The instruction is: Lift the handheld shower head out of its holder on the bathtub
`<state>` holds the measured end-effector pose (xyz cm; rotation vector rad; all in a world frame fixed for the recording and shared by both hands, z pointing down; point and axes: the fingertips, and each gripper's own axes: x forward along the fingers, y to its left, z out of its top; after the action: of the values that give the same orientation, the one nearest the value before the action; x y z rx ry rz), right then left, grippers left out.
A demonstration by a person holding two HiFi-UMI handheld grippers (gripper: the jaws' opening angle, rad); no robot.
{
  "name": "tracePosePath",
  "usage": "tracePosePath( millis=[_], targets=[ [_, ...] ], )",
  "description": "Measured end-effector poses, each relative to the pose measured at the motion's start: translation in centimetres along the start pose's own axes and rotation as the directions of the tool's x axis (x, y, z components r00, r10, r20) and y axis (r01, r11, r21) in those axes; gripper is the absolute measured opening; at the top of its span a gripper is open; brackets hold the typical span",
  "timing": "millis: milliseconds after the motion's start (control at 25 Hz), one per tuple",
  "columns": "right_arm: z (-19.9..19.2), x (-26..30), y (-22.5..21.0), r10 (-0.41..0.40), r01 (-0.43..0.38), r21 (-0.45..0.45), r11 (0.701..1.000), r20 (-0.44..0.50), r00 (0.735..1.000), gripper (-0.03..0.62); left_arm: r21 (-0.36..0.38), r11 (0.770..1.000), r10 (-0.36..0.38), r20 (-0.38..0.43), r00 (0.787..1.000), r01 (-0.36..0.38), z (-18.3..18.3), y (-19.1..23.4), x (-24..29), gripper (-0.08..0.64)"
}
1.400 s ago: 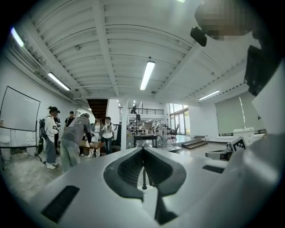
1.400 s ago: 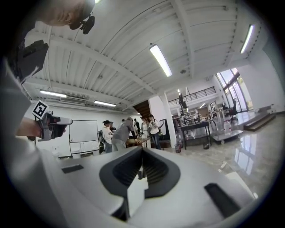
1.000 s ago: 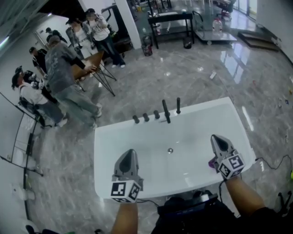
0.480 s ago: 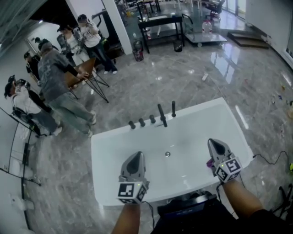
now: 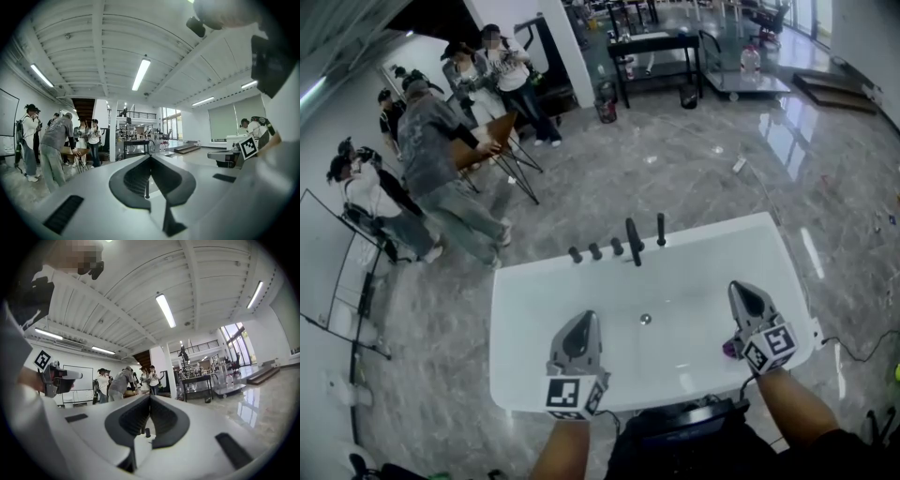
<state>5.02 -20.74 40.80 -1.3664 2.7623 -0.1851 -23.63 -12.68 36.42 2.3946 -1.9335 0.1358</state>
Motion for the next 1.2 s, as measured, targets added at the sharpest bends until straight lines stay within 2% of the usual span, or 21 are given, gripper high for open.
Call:
tracePosePath(
  millis=[200,320,400,600,880,1200],
  targets=[
    [-0.2,0.4,-1.1,-0.032,0.032,0.005,0.999,-0.004,0.999,0.005,-0.024,1.0,0.002,0.002,1.0,-0.002,-0.2,0.7,0.7,0.009],
    [-0.1,1.0,-0.3,-0.022,0.022,-0.004,1.0,-0.006,1.0,0.005,-0.032,0.999,0.003,-0.007,1.0,-0.003,-0.2,2.0,0.4,0.009],
    [0.3,2.1,-0.1,-0.017,0.017,-0.02,1.0,0.014,1.0,0.005,-0.021,1.0,0.015,-0.018,1.0,-0.015,-0.3,3.1,0.8,0.009],
    [0.8,4.8,-1.5,-0.077,0.082,-0.058,0.995,0.083,0.994,0.005,-0.02,0.998,0.067,-0.011,0.998,-0.067,-1.6,5.6,3.1,0.009],
    [-1.3,10.3,-3.3,-0.057,0.059,-0.054,0.997,0.038,0.998,0.005,-0.054,0.997,0.048,0.015,0.999,-0.048,-2.9,7.0,7.7,0.009],
    [-4.6,14.4,-5.7,-0.063,0.063,-0.039,0.997,-0.001,0.998,0.005,-0.032,0.999,0.037,0.003,0.999,-0.037,-6.2,8.0,12.1,0.009]
  ],
)
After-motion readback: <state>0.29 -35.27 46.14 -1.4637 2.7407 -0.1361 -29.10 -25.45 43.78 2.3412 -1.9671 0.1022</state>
